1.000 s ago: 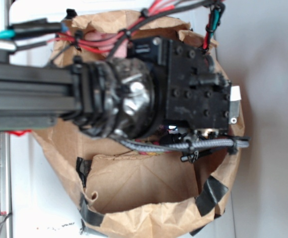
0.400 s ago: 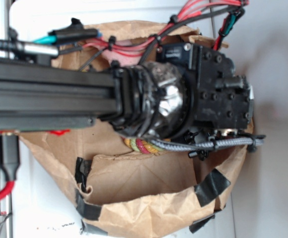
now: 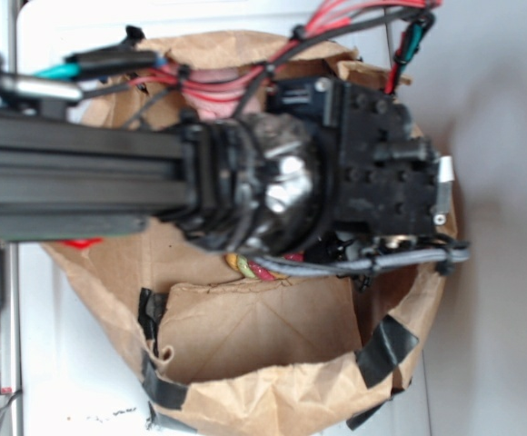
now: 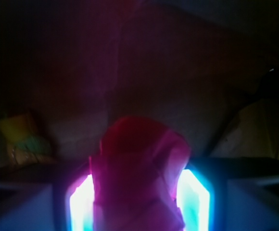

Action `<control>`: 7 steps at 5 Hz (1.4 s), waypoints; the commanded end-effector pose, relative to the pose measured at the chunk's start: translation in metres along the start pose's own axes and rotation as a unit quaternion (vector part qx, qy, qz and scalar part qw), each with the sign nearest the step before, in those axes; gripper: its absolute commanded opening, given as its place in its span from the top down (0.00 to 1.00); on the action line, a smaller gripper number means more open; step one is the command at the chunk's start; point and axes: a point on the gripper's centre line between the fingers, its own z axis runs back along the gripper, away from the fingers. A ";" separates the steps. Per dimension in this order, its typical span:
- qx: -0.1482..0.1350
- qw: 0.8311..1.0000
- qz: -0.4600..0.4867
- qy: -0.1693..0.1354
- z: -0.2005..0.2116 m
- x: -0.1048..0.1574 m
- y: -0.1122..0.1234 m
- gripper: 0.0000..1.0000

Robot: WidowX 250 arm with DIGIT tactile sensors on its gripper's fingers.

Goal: Grab the red paper.

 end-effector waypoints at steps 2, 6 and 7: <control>-0.029 0.997 -0.031 -0.059 0.072 -0.002 0.018 1.00; -0.087 0.991 -0.082 -0.054 0.145 -0.022 0.023 1.00; -0.084 0.991 -0.085 -0.060 0.158 -0.023 0.023 1.00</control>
